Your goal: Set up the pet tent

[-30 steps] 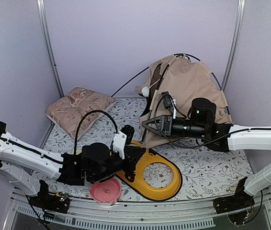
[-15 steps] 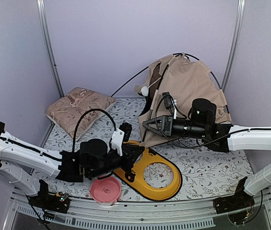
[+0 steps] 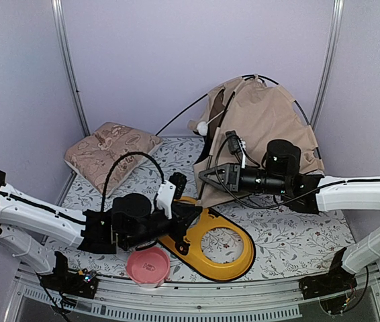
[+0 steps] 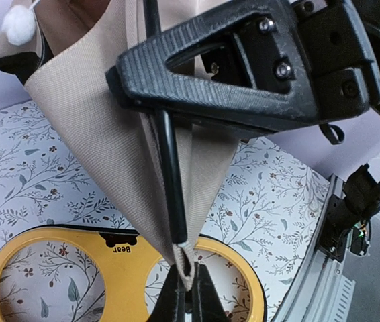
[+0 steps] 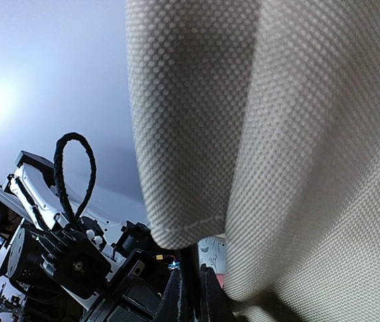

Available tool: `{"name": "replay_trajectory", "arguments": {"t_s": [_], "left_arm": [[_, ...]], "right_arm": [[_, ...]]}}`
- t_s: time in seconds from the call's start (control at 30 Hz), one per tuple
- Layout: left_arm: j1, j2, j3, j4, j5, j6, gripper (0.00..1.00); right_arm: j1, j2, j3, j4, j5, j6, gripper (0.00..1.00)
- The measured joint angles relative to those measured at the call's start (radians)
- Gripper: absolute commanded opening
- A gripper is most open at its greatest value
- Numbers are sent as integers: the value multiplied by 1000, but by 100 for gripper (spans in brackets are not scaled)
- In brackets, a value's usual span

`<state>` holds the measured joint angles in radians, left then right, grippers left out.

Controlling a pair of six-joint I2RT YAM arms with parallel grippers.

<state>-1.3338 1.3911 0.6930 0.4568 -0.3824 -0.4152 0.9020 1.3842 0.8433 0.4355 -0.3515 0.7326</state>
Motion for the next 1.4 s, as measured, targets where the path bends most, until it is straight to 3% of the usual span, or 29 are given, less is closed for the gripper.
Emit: {"name": "replay_trajectory", "arguments": {"t_s": [1.4], "left_arm": [[48, -1, 39, -108, 37, 32, 0]], "right_arm": [[-10, 45, -2, 44, -8, 10, 0]]}}
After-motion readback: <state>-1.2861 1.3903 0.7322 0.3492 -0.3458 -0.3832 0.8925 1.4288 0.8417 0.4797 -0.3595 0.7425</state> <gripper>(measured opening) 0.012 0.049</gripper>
